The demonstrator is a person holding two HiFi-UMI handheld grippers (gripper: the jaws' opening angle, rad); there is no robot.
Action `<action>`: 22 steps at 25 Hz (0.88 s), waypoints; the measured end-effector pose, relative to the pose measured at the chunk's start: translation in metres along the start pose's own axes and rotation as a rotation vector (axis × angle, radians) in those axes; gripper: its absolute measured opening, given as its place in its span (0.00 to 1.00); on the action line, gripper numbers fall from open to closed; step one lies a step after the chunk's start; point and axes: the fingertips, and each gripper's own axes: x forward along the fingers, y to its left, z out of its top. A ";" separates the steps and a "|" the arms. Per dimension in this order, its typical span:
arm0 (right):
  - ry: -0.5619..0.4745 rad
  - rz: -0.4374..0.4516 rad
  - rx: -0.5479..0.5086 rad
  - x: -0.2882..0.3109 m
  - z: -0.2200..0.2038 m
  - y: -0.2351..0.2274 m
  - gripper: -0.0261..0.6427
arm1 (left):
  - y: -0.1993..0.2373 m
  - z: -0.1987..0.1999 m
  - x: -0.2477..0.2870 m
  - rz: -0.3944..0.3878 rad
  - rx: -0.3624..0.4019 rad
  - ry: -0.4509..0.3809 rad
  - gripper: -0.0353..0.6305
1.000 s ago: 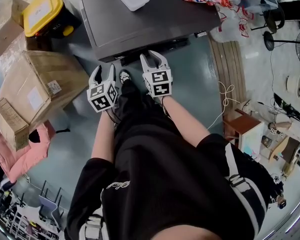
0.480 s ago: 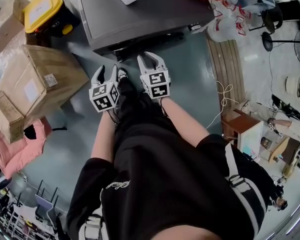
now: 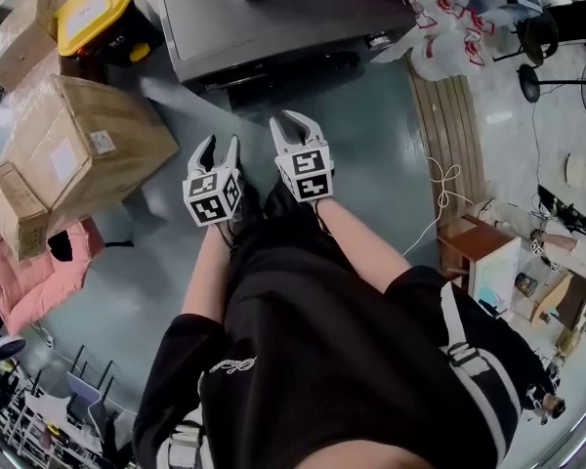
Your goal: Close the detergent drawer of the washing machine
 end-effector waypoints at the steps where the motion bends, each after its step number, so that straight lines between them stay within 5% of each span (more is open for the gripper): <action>1: 0.003 0.000 0.002 -0.003 -0.002 0.001 0.18 | -0.003 -0.003 -0.002 -0.005 0.005 0.005 0.35; 7: 0.003 0.010 -0.009 -0.011 -0.009 0.015 0.13 | -0.012 -0.015 -0.006 -0.055 0.036 0.036 0.27; 12: 0.026 0.015 -0.031 -0.016 -0.012 0.032 0.05 | -0.018 -0.019 -0.016 -0.112 0.071 0.034 0.07; 22: 0.031 0.000 -0.095 -0.038 -0.024 0.096 0.05 | -0.003 -0.033 -0.055 -0.220 0.076 0.006 0.06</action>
